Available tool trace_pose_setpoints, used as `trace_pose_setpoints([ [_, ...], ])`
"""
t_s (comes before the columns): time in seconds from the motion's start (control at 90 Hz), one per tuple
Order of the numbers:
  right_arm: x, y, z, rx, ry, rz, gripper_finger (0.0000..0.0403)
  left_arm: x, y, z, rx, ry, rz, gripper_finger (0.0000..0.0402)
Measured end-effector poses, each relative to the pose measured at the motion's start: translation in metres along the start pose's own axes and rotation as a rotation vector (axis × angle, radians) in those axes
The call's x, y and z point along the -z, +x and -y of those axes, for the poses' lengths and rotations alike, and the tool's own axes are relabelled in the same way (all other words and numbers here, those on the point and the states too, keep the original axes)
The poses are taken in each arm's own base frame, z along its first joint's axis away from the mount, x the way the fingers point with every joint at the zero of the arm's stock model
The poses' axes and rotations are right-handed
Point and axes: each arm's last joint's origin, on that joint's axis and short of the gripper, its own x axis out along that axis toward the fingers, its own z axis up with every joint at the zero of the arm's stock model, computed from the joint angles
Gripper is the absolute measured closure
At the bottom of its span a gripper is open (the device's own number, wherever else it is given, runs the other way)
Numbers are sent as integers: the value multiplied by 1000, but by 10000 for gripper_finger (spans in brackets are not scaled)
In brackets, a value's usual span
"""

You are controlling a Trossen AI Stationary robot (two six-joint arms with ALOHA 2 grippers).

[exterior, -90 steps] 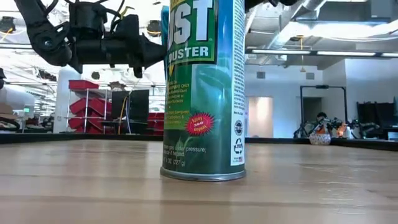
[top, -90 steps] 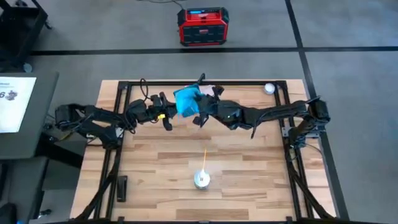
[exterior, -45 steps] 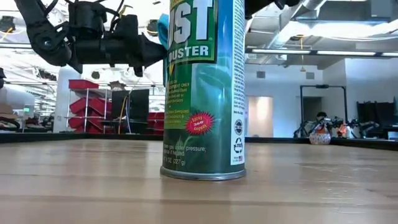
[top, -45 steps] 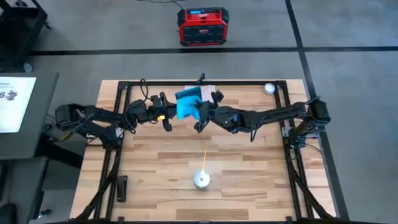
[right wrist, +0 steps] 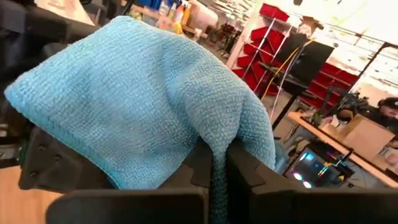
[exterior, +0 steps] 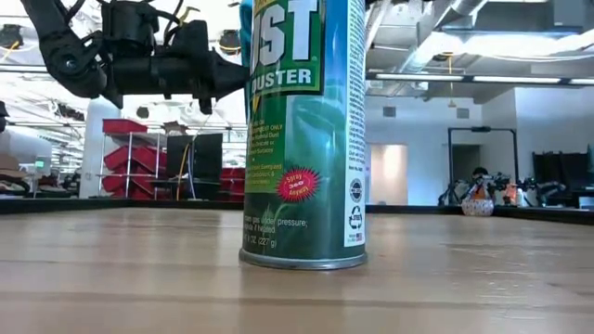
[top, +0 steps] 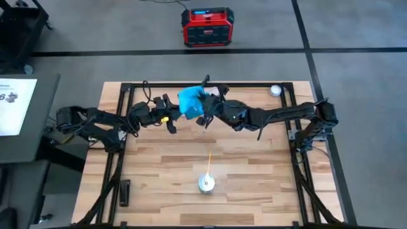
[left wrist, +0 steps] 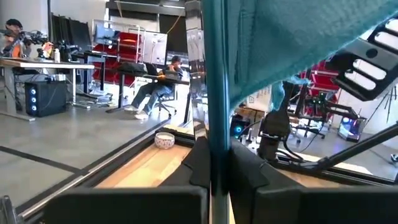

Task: Apply microfiber cloth
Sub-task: Wipe the back of the tablet with a blue microfiber cloth

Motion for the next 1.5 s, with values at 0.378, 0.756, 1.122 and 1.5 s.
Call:
trace_pose_setpoints([
  [0.378, 33, -7, -17, -102, 130, -101, 403, -10, -2, -7, 20, 43, 79, 399],
  [0.756, 52, -4, -28, -146, 177, -128, 403, -32, 16, -8, 54, 71, 100, 399],
  [1.122, 56, -3, -18, 46, 26, -188, 403, -47, 7, -3, 42, 109, 114, 399],
  [1.5, 46, 0, -22, -93, 217, -69, 403, -49, 4, -1, 45, 110, 77, 399],
])
